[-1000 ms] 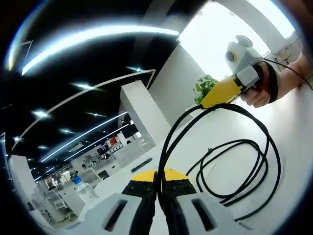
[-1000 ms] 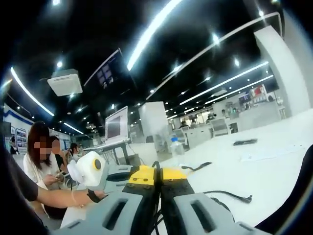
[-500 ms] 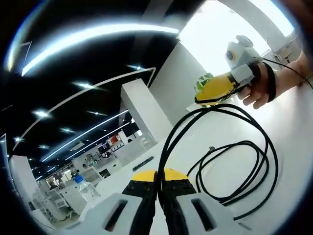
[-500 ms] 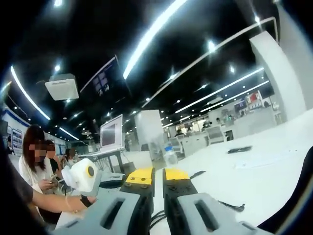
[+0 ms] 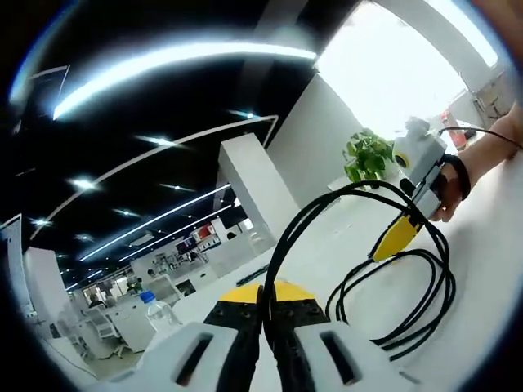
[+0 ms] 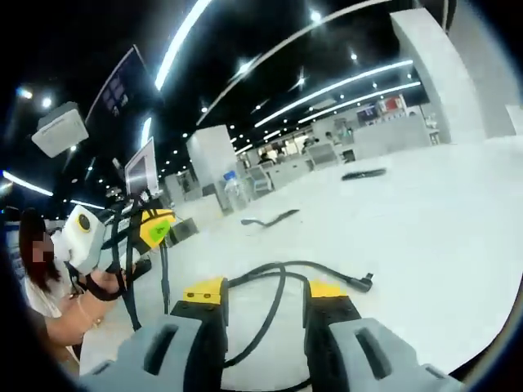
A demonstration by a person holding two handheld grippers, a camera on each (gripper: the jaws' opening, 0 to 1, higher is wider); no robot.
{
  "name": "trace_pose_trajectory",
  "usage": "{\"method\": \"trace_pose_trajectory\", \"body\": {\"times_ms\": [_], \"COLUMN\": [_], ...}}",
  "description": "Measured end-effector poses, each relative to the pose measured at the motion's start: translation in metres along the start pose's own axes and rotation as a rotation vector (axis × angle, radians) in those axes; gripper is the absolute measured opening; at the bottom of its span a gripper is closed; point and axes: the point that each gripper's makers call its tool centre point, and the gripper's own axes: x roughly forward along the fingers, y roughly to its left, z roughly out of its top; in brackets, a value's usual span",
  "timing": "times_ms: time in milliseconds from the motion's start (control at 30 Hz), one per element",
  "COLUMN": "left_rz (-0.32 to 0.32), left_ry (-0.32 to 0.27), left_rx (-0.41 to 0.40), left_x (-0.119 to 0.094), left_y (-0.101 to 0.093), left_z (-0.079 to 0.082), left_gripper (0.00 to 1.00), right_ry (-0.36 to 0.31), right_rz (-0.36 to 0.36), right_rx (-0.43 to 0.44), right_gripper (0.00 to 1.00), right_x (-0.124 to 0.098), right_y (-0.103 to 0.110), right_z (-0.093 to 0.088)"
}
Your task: Coil the Type-C to USB data cable on the desktop and secure it with Velcro straps.
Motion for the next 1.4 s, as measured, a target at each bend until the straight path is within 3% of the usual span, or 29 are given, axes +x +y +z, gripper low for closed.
{"method": "trace_pose_trajectory", "body": {"times_ms": [100, 400, 600, 700, 967, 1400], "left_rz": [0.004, 0.038, 0.073, 0.092, 0.123, 0.225], "left_ry": [-0.011, -0.023, -0.031, -0.034, -0.038, -0.045], "left_rx": [-0.011, -0.054, -0.179, -0.193, -0.196, -0.282], "left_x": [-0.001, -0.004, -0.007, -0.008, -0.011, -0.022], "left_y": [0.001, 0.012, 0.028, 0.033, 0.040, 0.074], "left_z": [0.003, 0.004, 0.000, -0.001, 0.000, -0.006], "left_gripper": [0.04, 0.04, 0.04, 0.04, 0.05, 0.05], "right_ry": [0.021, 0.024, -0.029, -0.051, -0.084, -0.155], "right_rz": [0.010, 0.048, 0.017, -0.008, -0.104, -0.174], "right_rx": [0.061, 0.206, 0.222, 0.200, 0.015, -0.005], "right_gripper": [0.17, 0.03, 0.03, 0.03, 0.03, 0.02], "right_x": [0.000, -0.002, -0.010, -0.015, -0.021, -0.033], "right_y": [0.004, 0.001, -0.011, -0.017, -0.034, -0.061], "right_z": [-0.008, -0.006, 0.008, 0.017, 0.029, 0.049]}}
